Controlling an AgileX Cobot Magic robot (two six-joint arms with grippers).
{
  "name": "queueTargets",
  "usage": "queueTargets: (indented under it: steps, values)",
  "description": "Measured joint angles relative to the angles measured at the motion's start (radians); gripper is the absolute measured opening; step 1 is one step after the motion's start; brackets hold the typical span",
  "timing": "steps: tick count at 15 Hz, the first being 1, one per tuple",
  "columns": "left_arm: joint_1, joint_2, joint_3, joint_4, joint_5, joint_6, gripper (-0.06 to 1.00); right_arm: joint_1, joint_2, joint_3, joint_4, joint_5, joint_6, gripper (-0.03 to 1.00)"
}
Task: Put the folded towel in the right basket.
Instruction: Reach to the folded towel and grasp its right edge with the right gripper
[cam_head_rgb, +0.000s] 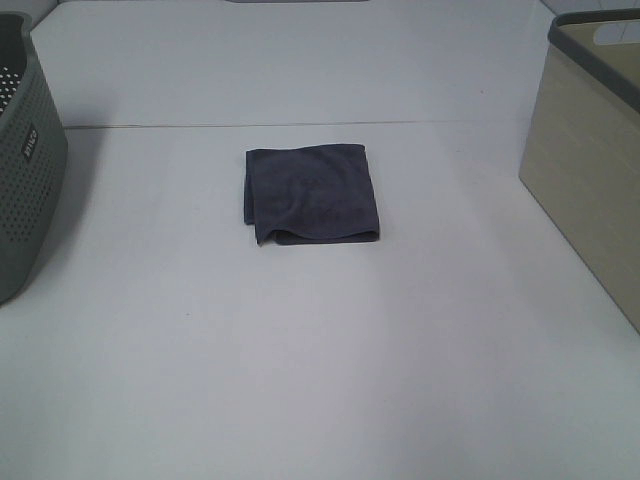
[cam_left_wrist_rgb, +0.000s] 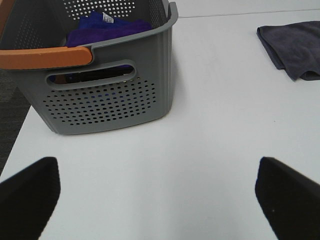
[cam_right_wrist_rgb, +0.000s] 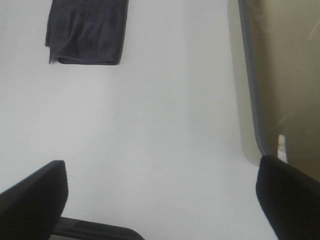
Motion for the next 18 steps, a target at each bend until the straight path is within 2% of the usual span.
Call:
queueTargets:
  steps: [3, 6, 9, 15, 18]
  values:
    - [0.0, 0.0, 0.0, 0.0, 0.0, 0.0, 0.99, 0.025, 0.306, -0.178, 0.135, -0.001, -0.038, 0.98]
    - [0.0, 0.0, 0.0, 0.0, 0.0, 0.0, 0.99, 0.131, 0.655, -0.34, 0.188, -0.034, -0.044, 0.97]
    - [0.0, 0.0, 0.0, 0.0, 0.0, 0.0, 0.99, 0.152, 1.017, -0.578, 0.267, -0.067, -0.067, 0.97]
    - [0.0, 0.0, 0.0, 0.0, 0.0, 0.0, 0.99, 0.152, 1.446, -0.967, 0.287, -0.094, -0.05, 0.96]
    - [0.0, 0.0, 0.0, 0.0, 0.0, 0.0, 0.99, 0.152, 1.546, -1.045, 0.315, -0.096, -0.036, 0.96]
